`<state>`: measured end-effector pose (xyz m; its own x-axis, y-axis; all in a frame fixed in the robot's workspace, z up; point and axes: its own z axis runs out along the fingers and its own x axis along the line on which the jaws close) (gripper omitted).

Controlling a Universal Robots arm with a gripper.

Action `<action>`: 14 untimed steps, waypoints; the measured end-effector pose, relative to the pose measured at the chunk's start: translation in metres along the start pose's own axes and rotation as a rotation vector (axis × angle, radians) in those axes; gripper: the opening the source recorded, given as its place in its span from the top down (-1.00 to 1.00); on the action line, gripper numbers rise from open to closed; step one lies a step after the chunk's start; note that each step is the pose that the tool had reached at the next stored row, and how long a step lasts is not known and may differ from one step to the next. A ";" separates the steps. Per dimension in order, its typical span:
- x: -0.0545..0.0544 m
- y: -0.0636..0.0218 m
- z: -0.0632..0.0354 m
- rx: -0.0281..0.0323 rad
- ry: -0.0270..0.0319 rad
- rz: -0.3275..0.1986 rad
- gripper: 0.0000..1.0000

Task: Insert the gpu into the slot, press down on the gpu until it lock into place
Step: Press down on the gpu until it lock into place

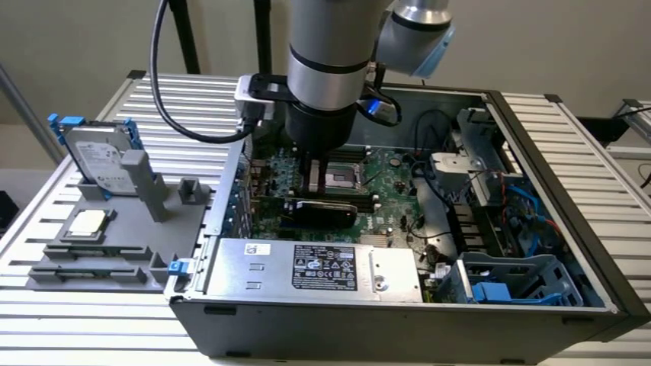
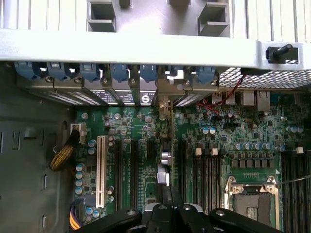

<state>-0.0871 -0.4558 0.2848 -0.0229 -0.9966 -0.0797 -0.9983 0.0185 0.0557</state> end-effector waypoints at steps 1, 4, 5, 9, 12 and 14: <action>0.000 -0.0001 0.0004 0.0001 0.0005 0.000 0.79; -0.001 0.0000 0.0015 0.0007 0.0023 0.000 0.79; -0.002 0.0000 0.0022 0.0008 0.0023 0.000 0.79; -0.004 -0.0002 0.0064 0.0008 0.0051 0.000 0.79; -0.007 -0.0003 0.0101 0.0009 0.0108 0.000 0.79; -0.008 -0.0004 0.0116 0.0011 0.0169 0.001 0.79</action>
<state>-0.0871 -0.4470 0.2739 -0.0229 -0.9978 -0.0628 -0.9983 0.0194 0.0547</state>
